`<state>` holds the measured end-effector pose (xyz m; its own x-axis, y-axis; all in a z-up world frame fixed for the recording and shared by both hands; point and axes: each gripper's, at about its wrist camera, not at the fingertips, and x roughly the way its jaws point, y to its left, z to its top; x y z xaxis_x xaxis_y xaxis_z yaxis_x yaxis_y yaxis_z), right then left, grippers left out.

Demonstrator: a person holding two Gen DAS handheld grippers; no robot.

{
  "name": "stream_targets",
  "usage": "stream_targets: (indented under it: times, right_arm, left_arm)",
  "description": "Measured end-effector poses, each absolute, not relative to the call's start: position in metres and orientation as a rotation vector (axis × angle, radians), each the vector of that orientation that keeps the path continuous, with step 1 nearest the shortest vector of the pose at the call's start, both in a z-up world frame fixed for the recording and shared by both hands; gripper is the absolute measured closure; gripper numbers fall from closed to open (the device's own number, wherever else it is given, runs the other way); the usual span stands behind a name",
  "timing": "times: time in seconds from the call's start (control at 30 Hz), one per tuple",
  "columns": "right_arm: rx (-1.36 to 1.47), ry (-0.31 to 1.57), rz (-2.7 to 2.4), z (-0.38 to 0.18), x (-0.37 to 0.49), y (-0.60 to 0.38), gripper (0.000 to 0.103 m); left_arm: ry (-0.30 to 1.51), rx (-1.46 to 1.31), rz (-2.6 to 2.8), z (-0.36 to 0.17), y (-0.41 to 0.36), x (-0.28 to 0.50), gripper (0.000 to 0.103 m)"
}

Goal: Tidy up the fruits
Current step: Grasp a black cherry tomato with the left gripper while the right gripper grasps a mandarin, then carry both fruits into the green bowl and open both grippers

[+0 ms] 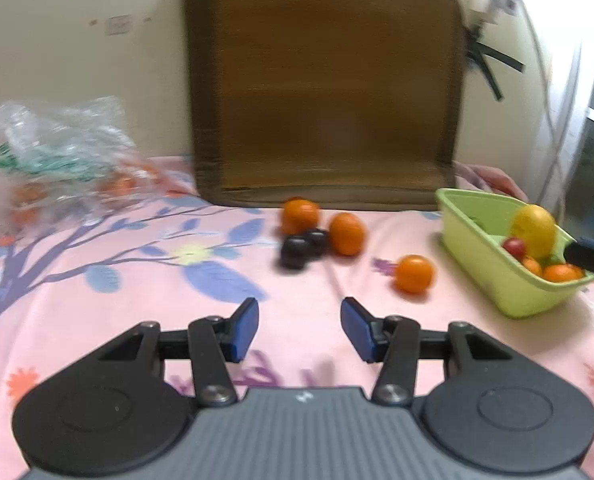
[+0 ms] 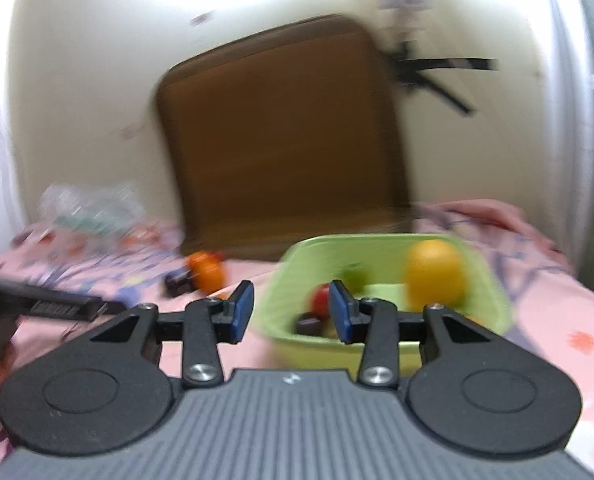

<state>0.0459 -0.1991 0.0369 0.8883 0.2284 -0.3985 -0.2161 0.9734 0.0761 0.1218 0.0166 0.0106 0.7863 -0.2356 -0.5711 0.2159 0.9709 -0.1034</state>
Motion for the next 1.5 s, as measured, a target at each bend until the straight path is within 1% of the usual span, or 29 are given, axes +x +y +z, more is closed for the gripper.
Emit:
stream_targets:
  times: [0.17, 0.4, 0.53, 0.57, 0.6, 0.63, 0.7, 0.8, 0.97, 1.23, 1.4, 1.5]
  right_arm:
    - [-0.073, 0.486, 0.314, 0.031, 0.076, -0.153, 0.060]
    - [-0.048, 0.630, 0.350, 0.030, 0.167, -0.119, 0.061]
    - [-0.103, 0.705, 0.333, 0.020, 0.192, -0.101, 0.060]
    - [-0.102, 0.737, 0.345, 0.017, 0.200, -0.100, 0.060]
    - [-0.101, 0.773, 0.357, 0.012, 0.206, -0.099, 0.061]
    - [-0.077, 0.803, 0.349, 0.008, 0.213, -0.100, 0.064]
    - [-0.021, 0.830, 0.350, 0.008, 0.216, -0.105, 0.067]
    - [0.002, 0.773, 0.346, 0.018, 0.194, -0.108, 0.068]
    - [-0.029, 0.633, 0.355, 0.035, 0.119, -0.124, 0.068]
    - [0.048, 0.605, 0.227, 0.020, 0.017, -0.177, 0.068]
    - [0.045, 0.608, 0.165, 0.009, -0.021, -0.195, 0.068]
    - [0.037, 0.599, 0.153, 0.009, -0.032, -0.199, 0.067]
  left_arm:
    - [0.602, -0.064, -0.251, 0.014, 0.028, 0.143, 0.056]
    - [0.624, -0.007, -0.288, 0.000, 0.012, 0.188, 0.056]
    - [0.625, 0.042, -0.303, -0.002, 0.001, 0.198, 0.057]
    - [0.636, 0.050, -0.304, -0.004, -0.001, 0.201, 0.062]
    - [0.653, 0.043, -0.316, -0.006, -0.002, 0.204, 0.071]
    - [0.671, 0.039, -0.321, -0.008, -0.002, 0.207, 0.076]
    - [0.670, 0.028, -0.320, -0.008, -0.001, 0.208, 0.076]
    - [0.660, 0.013, -0.321, -0.007, 0.002, 0.200, 0.076]
    - [0.642, -0.072, -0.368, 0.002, 0.011, 0.165, 0.076]
    - [0.643, 0.023, -0.534, -0.001, -0.032, 0.078, 0.076]
    - [0.590, 0.116, -0.594, -0.004, -0.065, 0.036, 0.076]
    - [0.579, 0.148, -0.604, -0.006, -0.077, 0.024, 0.075]
